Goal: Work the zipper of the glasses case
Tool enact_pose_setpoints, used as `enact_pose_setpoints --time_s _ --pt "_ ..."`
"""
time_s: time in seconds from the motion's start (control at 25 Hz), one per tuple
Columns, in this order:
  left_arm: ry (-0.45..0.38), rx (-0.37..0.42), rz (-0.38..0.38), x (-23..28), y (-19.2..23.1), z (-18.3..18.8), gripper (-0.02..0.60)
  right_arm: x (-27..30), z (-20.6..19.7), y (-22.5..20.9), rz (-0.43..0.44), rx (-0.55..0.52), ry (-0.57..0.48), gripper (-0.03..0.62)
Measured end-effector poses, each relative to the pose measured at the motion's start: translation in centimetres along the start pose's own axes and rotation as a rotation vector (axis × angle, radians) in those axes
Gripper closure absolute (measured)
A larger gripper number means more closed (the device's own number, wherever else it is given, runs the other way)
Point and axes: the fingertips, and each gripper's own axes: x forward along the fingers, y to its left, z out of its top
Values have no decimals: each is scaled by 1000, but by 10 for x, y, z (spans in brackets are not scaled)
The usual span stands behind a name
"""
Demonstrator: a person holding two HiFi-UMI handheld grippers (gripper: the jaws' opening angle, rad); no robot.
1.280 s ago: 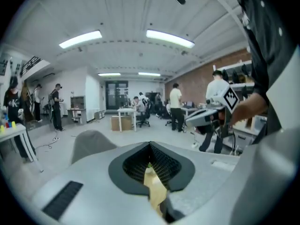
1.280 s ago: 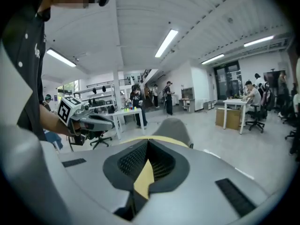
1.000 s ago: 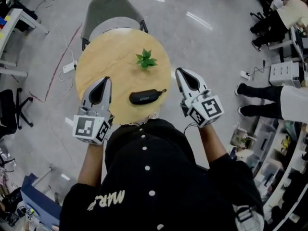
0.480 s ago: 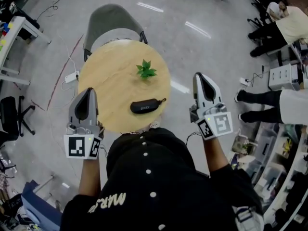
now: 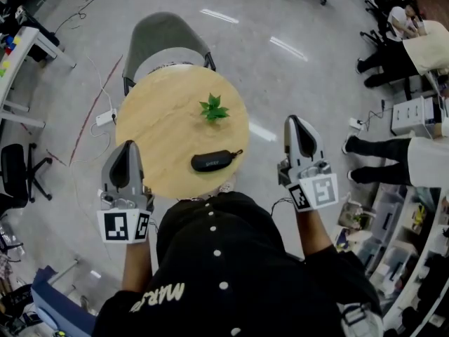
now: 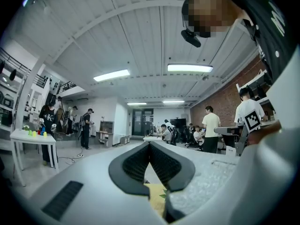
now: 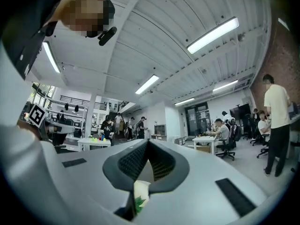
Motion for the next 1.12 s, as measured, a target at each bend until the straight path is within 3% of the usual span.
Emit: enact_pose_setpoints --time_s 0.36,1.12 --pt "0 64 1 3 -11 1 578 1 -4 15 68 -23 23 592" --pt "-13 96 10 2 -5 4 578 10 -7 24 65 -70 38 592"
